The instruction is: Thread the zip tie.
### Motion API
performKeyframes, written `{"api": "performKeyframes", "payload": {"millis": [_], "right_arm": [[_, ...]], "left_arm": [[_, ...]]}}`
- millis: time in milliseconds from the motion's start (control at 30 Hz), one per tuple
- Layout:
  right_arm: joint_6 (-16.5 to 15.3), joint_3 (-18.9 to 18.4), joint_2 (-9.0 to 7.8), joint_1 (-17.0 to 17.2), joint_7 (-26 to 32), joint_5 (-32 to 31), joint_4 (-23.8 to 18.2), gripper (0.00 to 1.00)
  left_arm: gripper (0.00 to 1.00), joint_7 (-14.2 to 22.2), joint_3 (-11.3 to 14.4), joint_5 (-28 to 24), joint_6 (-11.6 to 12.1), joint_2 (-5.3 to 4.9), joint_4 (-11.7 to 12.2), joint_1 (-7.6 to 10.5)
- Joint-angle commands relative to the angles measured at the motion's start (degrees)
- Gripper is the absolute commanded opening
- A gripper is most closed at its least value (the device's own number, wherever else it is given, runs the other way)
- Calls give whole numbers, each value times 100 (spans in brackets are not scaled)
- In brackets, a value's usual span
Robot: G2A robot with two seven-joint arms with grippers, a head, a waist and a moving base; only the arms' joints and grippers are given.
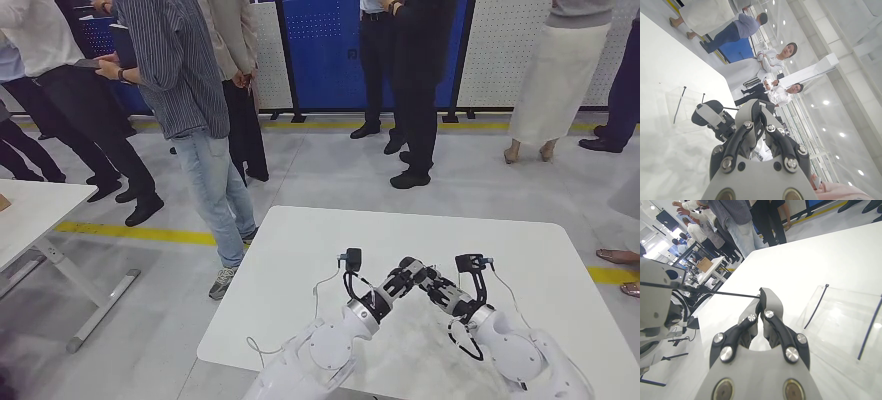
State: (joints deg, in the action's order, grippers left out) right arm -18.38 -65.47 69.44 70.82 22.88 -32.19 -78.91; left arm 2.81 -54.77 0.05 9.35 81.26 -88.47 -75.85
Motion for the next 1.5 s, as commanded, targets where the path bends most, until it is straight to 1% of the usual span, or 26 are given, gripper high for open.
{"api": "performKeyframes", "payload": {"millis": [0, 233, 367, 400, 433, 467, 567, 667, 767, 833, 900, 1067, 1100, 1167, 1467], "right_arm": [[2, 0, 0, -1, -2, -3, 5, 0], [6, 17, 5, -20, 5, -23, 39, 0], [-25, 13, 8, -25, 2, 24, 39, 0], [-38, -1, 8, -20, 8, 78, 30, 3], [-42, -14, 6, -14, 12, 98, 14, 40], [-55, -35, 4, 0, -3, 131, -14, 100], [-111, -138, -16, 87, -29, 251, -129, 100], [-111, -288, -46, 211, -144, 337, -276, 100], [-111, -468, -85, 351, -222, 453, -397, 100], [-111, -618, -117, 459, -275, 603, -487, 100], [-111, -751, -147, 566, -315, 740, -580, 100], [-111, -1108, -236, 861, -372, 1309, -838, 100], [-111, -1141, -251, 895, -346, 1368, -873, 100], [-111, -1153, -259, 913, -324, 1410, -894, 100], [-111, -1153, -259, 913, -324, 1410, -894, 100]], "left_arm": [[0, -2, 2, -3, 2, -1, -5, 0], [0, -15, 4, 12, 2, -6, -37, -14], [0, -84, -5, 24, -70, -5, -18, -5], [0, -143, -7, 51, -133, -2, 13, 12], [0, -177, -2, 51, -180, 3, 32, 29], [0, -225, -5, 55, -240, 7, 63, 48], [0, -353, -15, 20, -397, 25, 151, 120], [0, -606, -60, -21, -473, 43, 206, 155], [0, -745, -104, -48, -542, 52, 202, 172], [0, -758, -125, -22, -582, 48, 194, 158], [0, -739, -147, 0, -676, 42, 172, 139], [0, -593, -216, 123, -1021, 12, 154, 115], [0, -571, -219, 125, -1057, 10, 144, 107], [0, -438, -199, 67, -1061, 9, 130, 96], [0, -438, -199, 67, -1061, 9, 130, 96]]}}
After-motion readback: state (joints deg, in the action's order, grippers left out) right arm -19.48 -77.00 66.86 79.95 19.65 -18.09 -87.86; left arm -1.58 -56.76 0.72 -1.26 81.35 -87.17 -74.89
